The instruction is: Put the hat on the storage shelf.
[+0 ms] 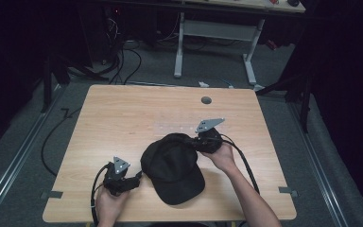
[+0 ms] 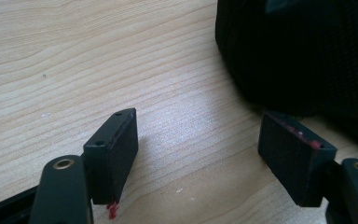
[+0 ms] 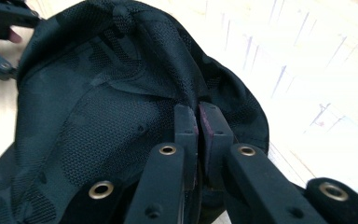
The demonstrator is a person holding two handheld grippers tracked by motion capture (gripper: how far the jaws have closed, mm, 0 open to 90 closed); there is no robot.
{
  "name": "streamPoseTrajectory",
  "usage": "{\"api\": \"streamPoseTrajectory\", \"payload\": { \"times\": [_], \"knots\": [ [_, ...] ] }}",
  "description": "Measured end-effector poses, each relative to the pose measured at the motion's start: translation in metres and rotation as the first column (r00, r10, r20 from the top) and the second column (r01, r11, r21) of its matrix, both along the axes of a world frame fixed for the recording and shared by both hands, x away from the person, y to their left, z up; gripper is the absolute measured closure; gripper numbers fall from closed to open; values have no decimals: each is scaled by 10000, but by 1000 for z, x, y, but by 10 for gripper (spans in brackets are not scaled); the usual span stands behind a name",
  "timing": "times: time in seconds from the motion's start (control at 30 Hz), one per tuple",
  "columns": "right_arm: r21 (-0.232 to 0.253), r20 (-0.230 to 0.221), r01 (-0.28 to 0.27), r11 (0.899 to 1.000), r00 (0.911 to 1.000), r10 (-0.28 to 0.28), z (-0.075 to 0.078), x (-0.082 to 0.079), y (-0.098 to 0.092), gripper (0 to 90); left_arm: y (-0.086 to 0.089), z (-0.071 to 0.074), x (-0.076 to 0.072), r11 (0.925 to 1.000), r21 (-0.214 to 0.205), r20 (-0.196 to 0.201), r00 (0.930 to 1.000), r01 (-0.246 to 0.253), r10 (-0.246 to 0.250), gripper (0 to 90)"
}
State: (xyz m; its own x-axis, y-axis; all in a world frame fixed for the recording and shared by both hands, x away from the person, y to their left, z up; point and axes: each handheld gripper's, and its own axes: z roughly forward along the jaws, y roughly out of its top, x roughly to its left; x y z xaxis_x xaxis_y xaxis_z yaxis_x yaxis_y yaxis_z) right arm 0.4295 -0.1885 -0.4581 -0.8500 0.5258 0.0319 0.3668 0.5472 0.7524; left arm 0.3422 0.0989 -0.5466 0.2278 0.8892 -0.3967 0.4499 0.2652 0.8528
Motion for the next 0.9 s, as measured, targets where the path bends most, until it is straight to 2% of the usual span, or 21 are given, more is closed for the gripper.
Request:
{"api": "streamPoseTrajectory", "payload": {
  "times": [0.2,0.3,0.53,0.9],
  "knots": [
    [411,175,-19,9992,9998,12,12,-7,-7,872,0,0,0,10000,-2,0,10000,1,-1,289],
    [627,409,-99,9980,9991,74,20,-13,-12,873,0,0,0,10000,-6,0,10000,0,0,289],
    [875,727,-180,9960,9973,116,33,-21,-17,874,0,0,0,10000,-12,2,10000,-2,2,289],
    [1148,1168,20,9934,9930,-155,50,-32,-32,874,0,0,0,10000,-47,-32,10000,36,-36,282]
  ]
}}
